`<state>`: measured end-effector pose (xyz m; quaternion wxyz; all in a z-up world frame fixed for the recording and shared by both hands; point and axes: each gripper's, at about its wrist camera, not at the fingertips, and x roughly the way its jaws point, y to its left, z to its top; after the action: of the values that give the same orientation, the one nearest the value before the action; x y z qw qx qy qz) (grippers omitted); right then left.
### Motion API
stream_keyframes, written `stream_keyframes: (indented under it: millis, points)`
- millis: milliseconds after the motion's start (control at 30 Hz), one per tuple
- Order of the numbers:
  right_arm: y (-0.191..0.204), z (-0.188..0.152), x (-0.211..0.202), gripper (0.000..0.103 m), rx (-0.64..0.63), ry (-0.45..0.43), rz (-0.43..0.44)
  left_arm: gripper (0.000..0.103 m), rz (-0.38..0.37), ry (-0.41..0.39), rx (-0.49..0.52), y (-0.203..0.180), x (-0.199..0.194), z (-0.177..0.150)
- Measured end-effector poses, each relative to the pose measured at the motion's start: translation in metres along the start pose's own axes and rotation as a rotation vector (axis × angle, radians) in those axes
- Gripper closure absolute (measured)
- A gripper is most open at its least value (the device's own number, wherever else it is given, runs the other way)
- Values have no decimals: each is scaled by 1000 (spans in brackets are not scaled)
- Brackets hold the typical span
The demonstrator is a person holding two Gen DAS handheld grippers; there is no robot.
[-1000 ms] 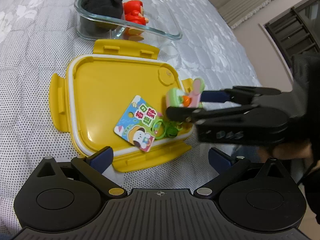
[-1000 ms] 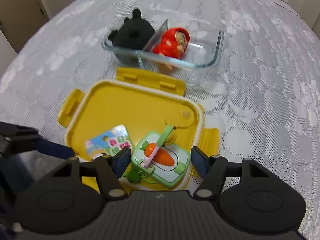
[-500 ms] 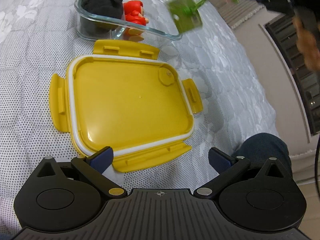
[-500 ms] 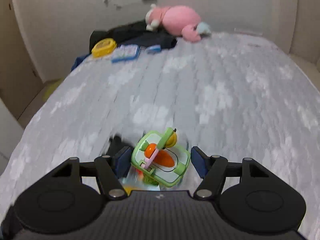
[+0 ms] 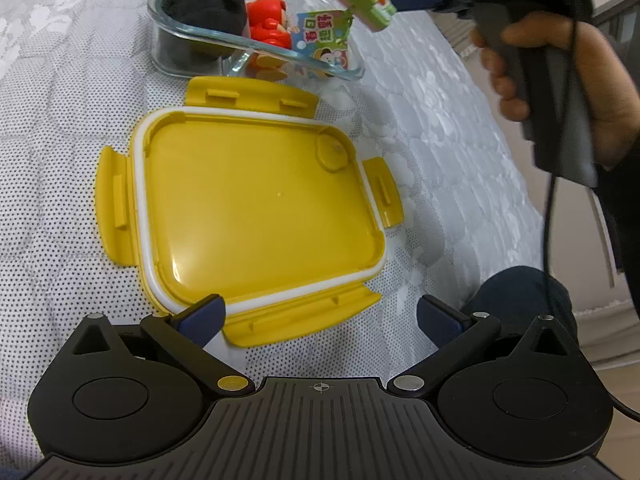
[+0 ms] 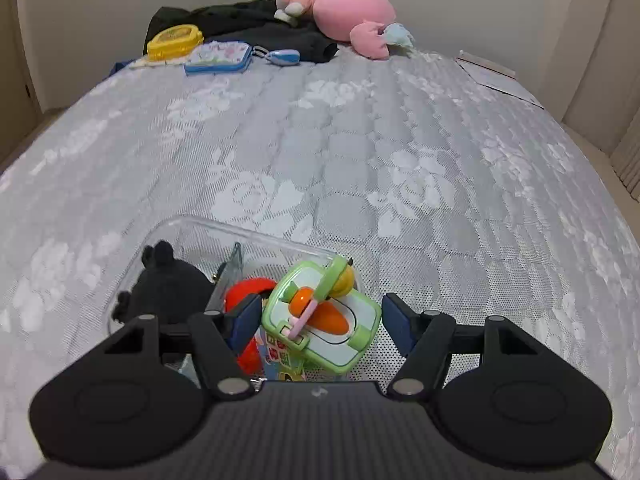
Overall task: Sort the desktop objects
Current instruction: 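Carry the green toy over the glass container with the right gripper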
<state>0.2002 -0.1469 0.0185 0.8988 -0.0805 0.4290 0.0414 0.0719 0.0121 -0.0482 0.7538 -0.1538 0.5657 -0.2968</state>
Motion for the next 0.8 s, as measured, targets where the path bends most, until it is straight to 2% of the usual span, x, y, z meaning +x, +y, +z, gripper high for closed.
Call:
stream_keyframes:
  millis: [200,800]
  points:
    - [7,-4,12,35,-43,-20,-37,0,-2,2,-2,2,-1,0]
    - [17,0,23,35,-102,-60,-37,0,-11,9,-4,1,2,2]
